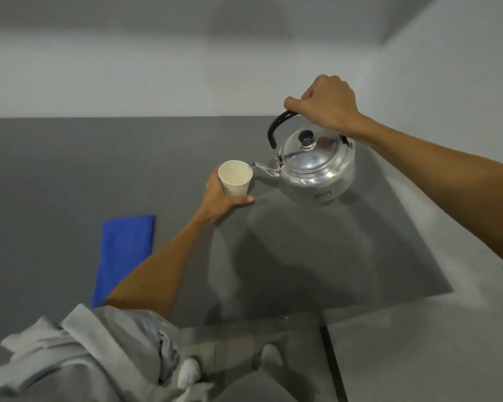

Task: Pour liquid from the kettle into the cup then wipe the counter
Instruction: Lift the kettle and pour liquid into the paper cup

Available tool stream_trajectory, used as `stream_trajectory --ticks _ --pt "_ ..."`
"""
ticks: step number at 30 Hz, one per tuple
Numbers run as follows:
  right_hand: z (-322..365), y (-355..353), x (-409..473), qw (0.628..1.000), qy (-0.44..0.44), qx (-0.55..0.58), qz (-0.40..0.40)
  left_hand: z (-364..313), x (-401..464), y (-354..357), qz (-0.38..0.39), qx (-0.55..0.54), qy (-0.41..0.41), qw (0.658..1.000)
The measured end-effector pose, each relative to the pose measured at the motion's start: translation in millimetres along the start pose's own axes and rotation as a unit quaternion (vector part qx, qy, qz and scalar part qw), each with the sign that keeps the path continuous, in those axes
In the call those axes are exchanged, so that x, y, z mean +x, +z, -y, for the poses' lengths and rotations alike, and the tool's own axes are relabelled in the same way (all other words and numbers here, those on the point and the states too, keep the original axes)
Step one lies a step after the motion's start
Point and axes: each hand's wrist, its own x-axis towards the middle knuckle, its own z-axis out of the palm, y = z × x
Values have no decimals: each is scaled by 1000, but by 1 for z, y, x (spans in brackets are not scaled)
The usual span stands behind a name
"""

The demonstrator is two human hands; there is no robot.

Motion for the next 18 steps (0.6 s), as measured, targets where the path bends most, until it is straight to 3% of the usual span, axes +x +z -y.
stream_trajectory --ticks 9,18 --pt "-2 -1 0 1000 -15 -17 -1 11 -1 11 -16 -38 5 999" --pt "-2 -1 3 999 -22 -32 -2 13 0 9 -12 -8 11 1000"
